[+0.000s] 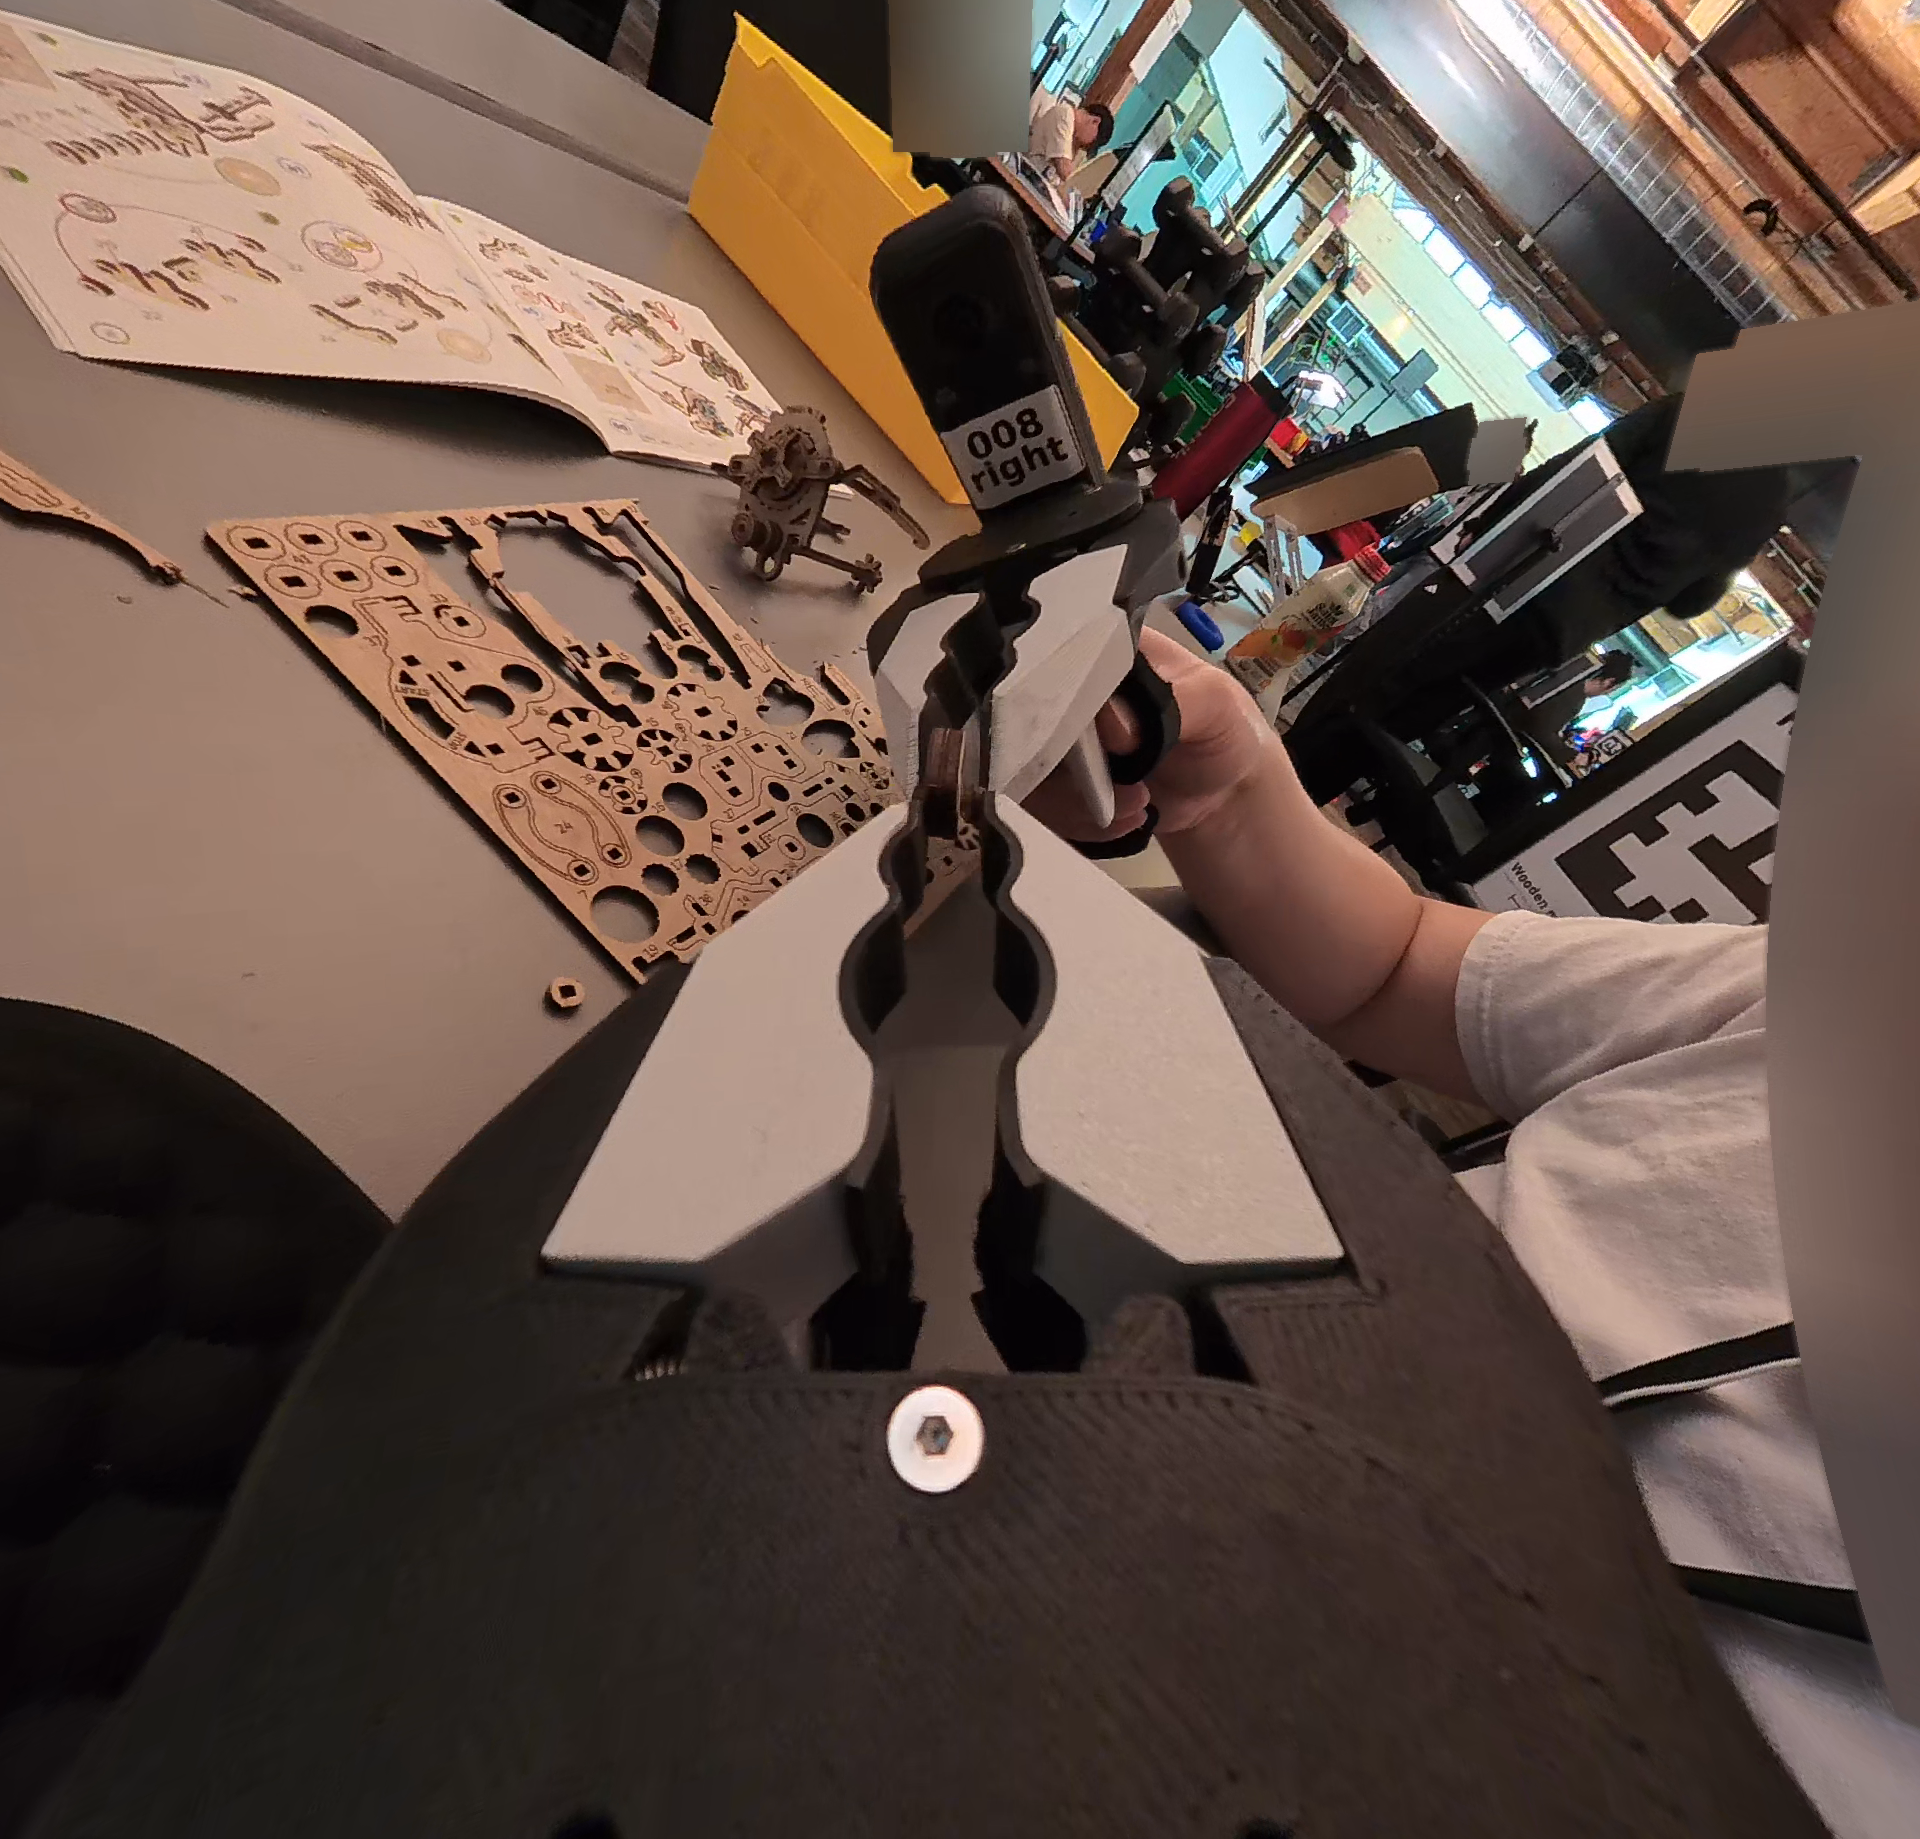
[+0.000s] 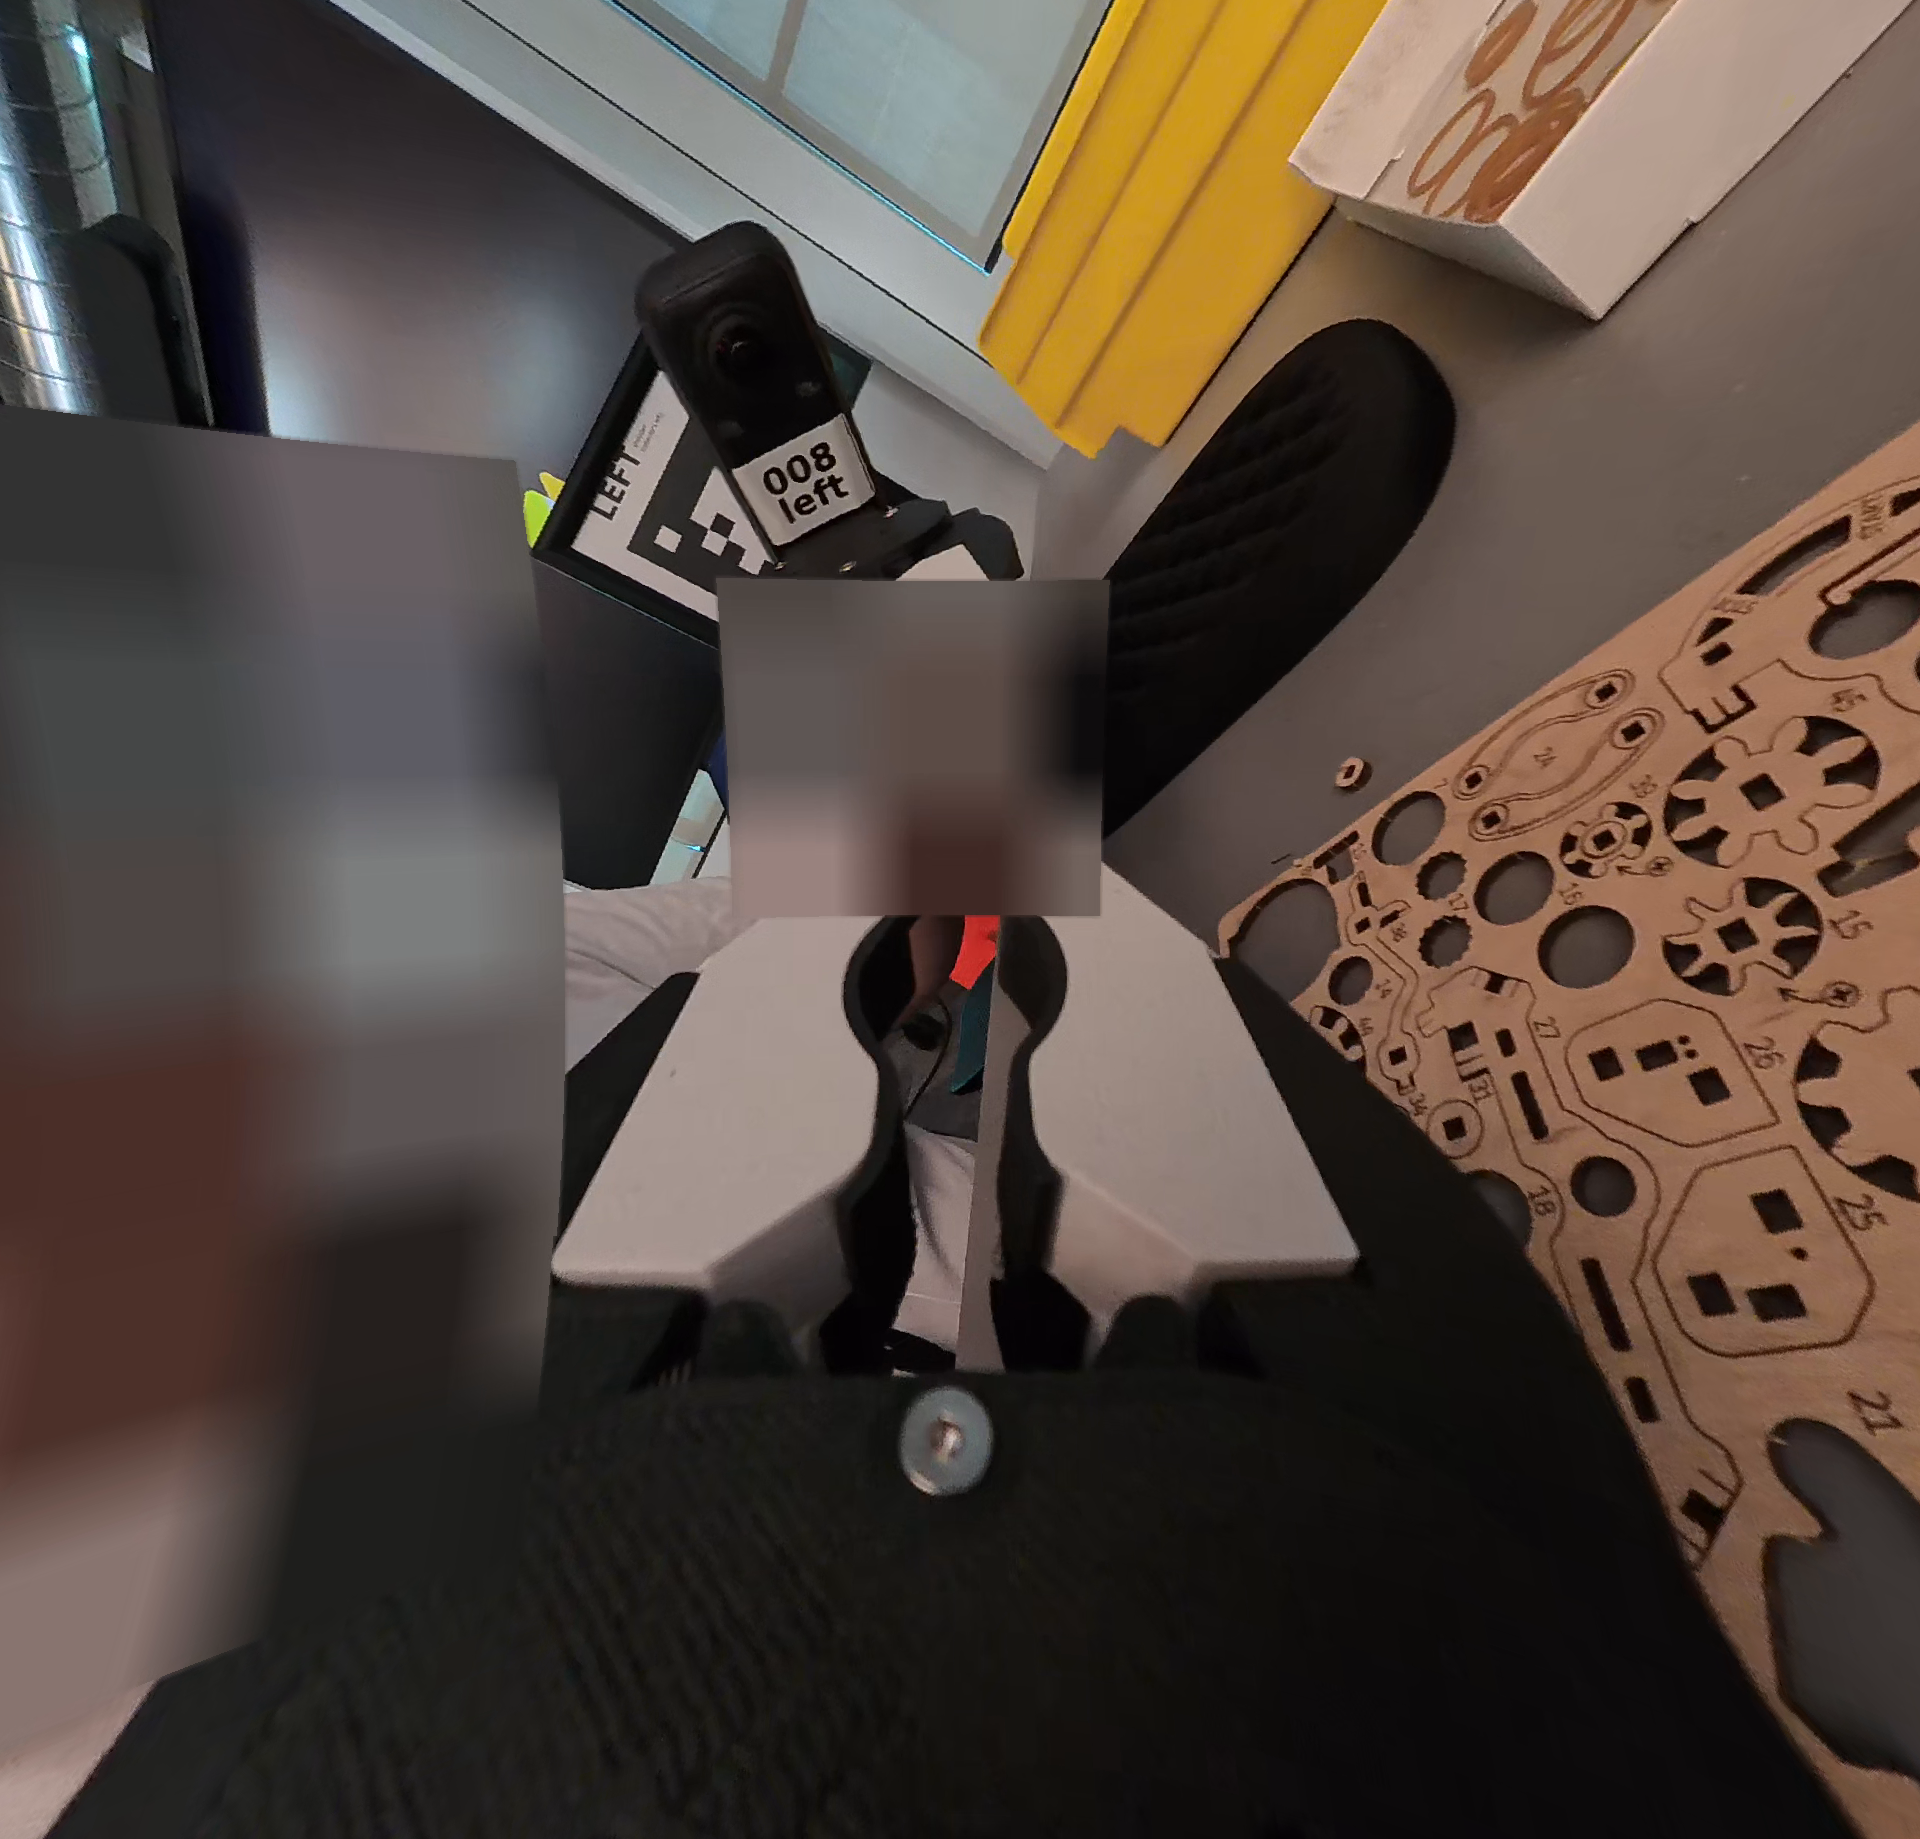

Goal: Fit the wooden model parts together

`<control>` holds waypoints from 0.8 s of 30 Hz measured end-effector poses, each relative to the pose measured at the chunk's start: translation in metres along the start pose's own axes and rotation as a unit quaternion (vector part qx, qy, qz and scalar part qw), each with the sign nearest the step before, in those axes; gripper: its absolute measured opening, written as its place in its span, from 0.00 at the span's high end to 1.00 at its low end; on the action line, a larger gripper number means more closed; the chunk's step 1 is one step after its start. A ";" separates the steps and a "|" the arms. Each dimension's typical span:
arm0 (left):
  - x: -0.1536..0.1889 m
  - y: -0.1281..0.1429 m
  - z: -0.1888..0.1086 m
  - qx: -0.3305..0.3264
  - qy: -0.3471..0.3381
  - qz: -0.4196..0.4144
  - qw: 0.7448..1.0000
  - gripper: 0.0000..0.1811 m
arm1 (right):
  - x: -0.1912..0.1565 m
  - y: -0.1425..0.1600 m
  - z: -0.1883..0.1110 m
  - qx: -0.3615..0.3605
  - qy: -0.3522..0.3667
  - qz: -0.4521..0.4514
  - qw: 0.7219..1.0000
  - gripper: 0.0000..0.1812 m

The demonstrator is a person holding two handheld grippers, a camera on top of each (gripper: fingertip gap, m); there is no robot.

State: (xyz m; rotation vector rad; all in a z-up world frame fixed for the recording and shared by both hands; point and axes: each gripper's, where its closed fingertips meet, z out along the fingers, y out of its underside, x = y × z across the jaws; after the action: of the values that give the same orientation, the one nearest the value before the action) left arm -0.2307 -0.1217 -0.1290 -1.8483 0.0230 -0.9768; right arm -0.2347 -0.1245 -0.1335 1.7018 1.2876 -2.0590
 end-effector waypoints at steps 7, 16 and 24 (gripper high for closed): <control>0.004 -0.003 -0.001 0.009 0.020 -0.015 1.000 0.95 | -0.005 -0.001 0.000 0.002 -0.008 -0.011 1.000 0.95; 0.003 -0.001 0.000 0.013 0.014 -0.006 1.000 0.96 | -0.004 -0.002 0.000 0.006 0.002 -0.024 1.000 0.95; 0.005 -0.002 0.000 0.020 0.014 0.008 1.000 0.96 | -0.007 -0.002 -0.001 0.007 -0.013 -0.018 1.000 0.96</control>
State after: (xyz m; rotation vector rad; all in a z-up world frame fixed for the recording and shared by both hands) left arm -0.2280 -0.1230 -0.1241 -1.7942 0.0343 -0.9866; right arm -0.2328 -0.1252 -0.1270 1.6645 1.3084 -2.1089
